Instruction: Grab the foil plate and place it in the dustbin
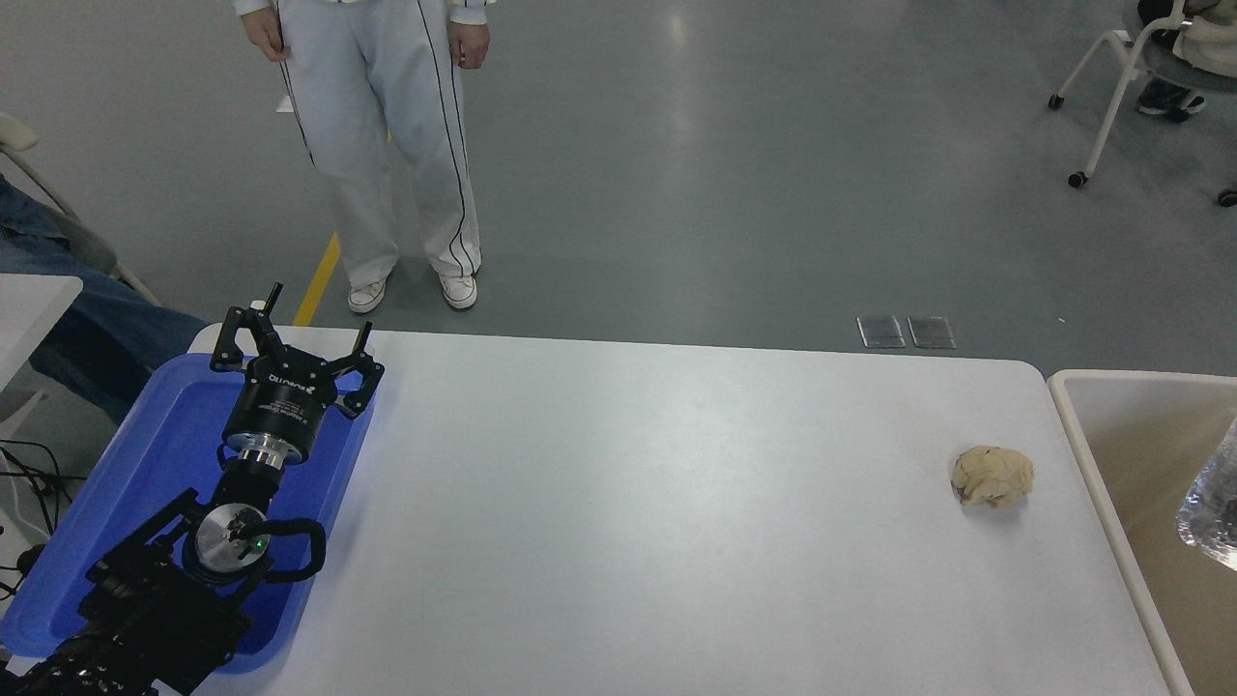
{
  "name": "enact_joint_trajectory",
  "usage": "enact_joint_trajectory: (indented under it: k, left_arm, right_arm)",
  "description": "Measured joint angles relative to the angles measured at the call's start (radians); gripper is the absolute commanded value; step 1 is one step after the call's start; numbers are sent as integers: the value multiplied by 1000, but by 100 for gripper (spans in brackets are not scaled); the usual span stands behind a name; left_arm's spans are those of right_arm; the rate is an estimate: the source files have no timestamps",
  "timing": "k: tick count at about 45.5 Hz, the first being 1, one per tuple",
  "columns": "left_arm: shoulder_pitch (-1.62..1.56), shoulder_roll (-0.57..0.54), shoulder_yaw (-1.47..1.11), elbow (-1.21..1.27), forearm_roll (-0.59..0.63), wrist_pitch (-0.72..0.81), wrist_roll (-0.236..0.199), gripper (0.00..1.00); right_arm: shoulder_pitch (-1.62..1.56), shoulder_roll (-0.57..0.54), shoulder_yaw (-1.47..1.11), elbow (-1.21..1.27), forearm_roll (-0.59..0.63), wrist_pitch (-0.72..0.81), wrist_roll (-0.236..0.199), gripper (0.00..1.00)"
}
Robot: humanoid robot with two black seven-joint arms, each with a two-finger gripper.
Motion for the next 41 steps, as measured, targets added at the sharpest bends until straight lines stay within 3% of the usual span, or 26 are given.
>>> enact_joint_trajectory:
  k: [6,13,38,41]
  left_arm:
    - [0,0,0,0,0,0,0,100]
    - [0,0,0,0,0,0,0,100]
    - [0,0,0,0,0,0,0,100]
    - [0,0,0,0,0,0,0,100]
  right_arm:
    - [-3,2,3,-2,2,-5,-1,50]
    - [0,3,4,-1,3,-13,-1,74]
    - [81,-58,-3,165,2,-16,0,75]
    - [106,-81,-9,211,2,-14,0,81]
